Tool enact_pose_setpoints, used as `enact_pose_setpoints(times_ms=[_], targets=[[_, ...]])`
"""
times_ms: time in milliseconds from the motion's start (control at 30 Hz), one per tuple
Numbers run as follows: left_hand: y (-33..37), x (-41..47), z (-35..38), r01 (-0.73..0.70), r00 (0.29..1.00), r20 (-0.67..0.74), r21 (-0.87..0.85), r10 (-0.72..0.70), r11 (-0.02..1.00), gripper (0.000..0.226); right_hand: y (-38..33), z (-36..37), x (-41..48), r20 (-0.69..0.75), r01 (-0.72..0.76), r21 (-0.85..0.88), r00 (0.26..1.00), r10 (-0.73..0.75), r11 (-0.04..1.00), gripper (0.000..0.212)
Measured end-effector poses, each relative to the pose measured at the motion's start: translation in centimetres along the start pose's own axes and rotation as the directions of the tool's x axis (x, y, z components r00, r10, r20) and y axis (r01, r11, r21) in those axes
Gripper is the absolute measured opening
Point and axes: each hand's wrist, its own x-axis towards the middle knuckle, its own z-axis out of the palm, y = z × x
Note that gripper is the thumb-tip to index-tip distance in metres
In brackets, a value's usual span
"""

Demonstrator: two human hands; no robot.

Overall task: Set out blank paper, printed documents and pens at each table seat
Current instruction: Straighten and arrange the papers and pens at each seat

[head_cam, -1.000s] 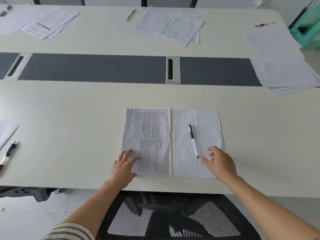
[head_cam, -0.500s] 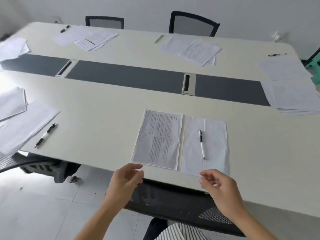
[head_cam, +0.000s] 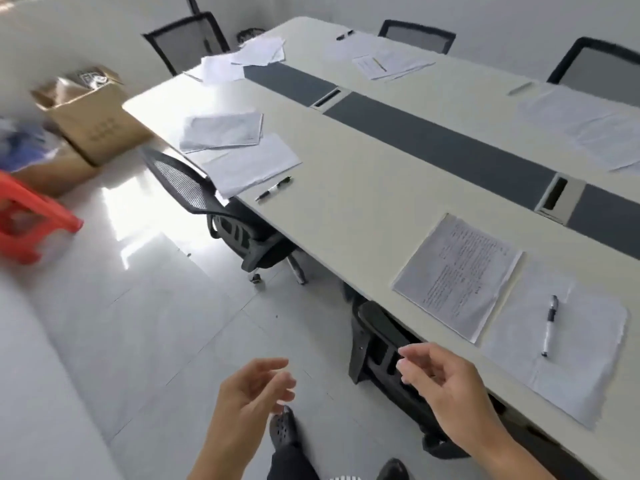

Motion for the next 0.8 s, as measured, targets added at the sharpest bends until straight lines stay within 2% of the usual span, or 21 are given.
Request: enact_pose_setpoints(times_ms=[133,300,467,633,733,800], targets=[[-0.6,1.1,-5.8,0.026,0.997,-0.070,-0.051,-0.029,0.998,0.008,-2.5,5.8,2.8,0.078,0.028,-0.043,0.997,-0.024,0.999,0.011],[-1.3,5.0,-16.4,0.026,0.992,-0.122,-0.031,-0.029,0.999,0.013,-5.4,16.3,6.8,0.100,0.037,-0.028,0.994,-0.034,0.999,0.011],[-1.0,8.5,-25.8,0.037,0.980,-0.196,-0.010,-0.038,0.999,0.009,-9.1,24.6,9.9,0.167,0.042,-0.030,0.985,-0.037,0.999,0.012],[0.0,13.7,-30.7,0.049,0.972,-0.229,-0.011,-0.051,0.999,0.026,-12.4,28.9,14.1,0.153,0.045,-0.042,0.987,-0.038,0.998,0.011],[0.5,18.2,-32.8,0.044,0.974,-0.222,-0.018,-0.047,0.999,0.011,-13.7,31.2,18.2,0.152,0.041,-0.070,0.988,-0.030,0.997,0.012],[1.4,21.7,-34.3,0.033,0.976,-0.216,-0.016,-0.036,0.999,0.009,-14.9,33.1,21.4,0.151,0.040,-0.067,0.988,-0.030,0.997,0.012]])
